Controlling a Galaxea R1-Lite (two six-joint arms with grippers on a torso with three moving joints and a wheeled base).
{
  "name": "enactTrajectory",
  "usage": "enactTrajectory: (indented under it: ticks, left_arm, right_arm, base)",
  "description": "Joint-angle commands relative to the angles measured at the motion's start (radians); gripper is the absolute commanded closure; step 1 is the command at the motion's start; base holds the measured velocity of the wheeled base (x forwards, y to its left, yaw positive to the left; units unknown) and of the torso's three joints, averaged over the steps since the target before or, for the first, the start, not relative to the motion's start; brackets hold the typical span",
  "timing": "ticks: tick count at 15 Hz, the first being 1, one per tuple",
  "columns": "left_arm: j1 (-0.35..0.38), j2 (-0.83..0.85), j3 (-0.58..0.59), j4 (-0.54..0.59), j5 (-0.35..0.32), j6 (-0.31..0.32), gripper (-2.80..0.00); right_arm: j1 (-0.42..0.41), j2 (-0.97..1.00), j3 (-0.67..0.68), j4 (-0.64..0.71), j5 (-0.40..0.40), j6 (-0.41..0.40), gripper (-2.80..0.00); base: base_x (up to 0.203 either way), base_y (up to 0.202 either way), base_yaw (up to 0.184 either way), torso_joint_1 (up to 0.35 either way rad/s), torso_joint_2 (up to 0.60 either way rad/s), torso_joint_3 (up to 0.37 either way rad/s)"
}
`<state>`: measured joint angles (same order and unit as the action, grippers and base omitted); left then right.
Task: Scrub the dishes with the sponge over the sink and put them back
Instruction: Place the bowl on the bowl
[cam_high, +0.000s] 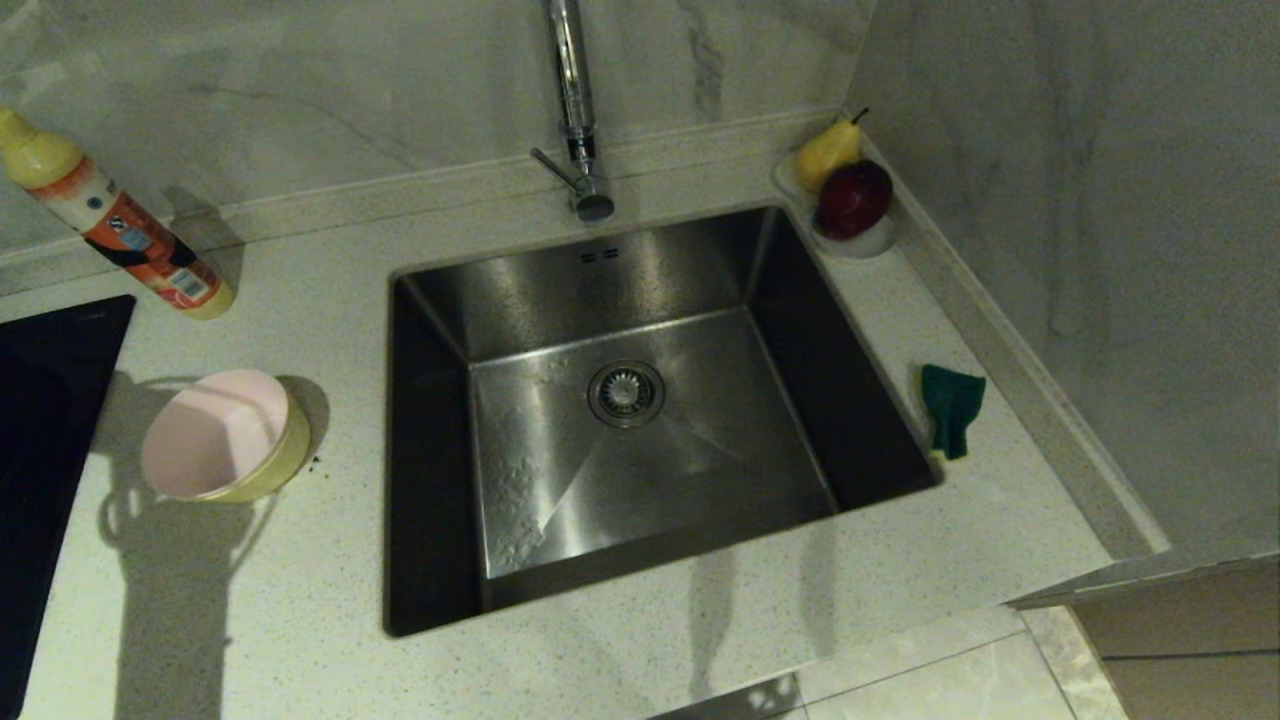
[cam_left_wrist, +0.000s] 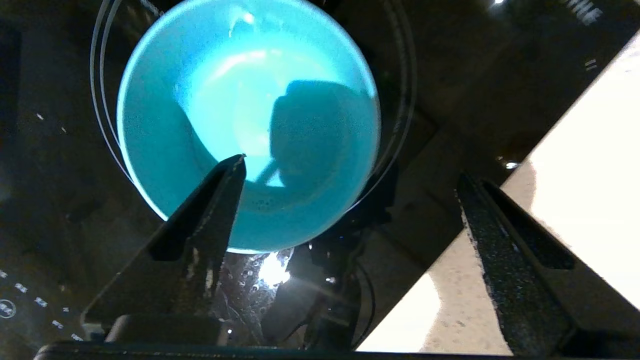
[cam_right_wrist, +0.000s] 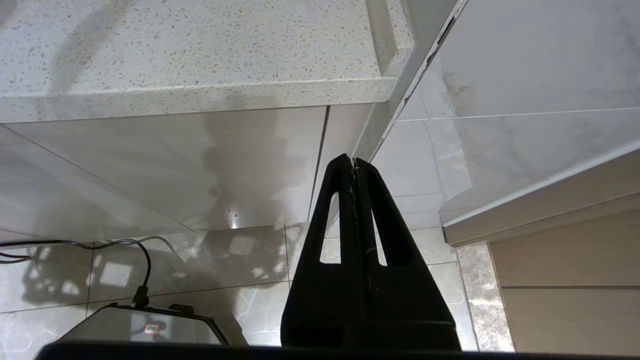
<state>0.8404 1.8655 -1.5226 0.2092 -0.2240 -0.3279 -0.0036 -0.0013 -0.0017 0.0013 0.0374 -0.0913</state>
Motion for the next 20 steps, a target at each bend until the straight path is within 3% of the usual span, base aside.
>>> enactTrajectory:
  ticks: [1, 18, 19, 20]
  left_arm:
    - [-0.001, 0.021, -0.002, 0.001, -0.003, -0.002, -2.8]
    - [-0.031, 0.069, 0.001, 0.003, -0.012, 0.012, -2.8]
    - [-0.032, 0.069, 0.004, 0.003, -0.012, 0.012, 0.0]
    - [-0.032, 0.069, 0.005, 0.004, -0.012, 0.01, 0.0]
  right_arm:
    - [-0.001, 0.0, 0.0, 0.0, 0.0, -0.001, 0.0]
    - [-0.001, 0.0, 0.0, 0.0, -0.001, -0.001, 0.0]
    - [-0.001, 0.0, 0.0, 0.0, -0.001, -0.001, 0.0]
    - [0.001, 0.0, 0.0, 0.0, 0.001, -0.001, 0.0]
  base:
    - [0.0, 0.0, 0.0, 0.0, 0.0, 0.0]
    - [0.0, 0.0, 0.0, 0.0, 0.0, 0.0]
    - [0.0, 0.0, 0.0, 0.0, 0.0, 0.0]
    - [0.0, 0.0, 0.0, 0.0, 0.0, 0.0]
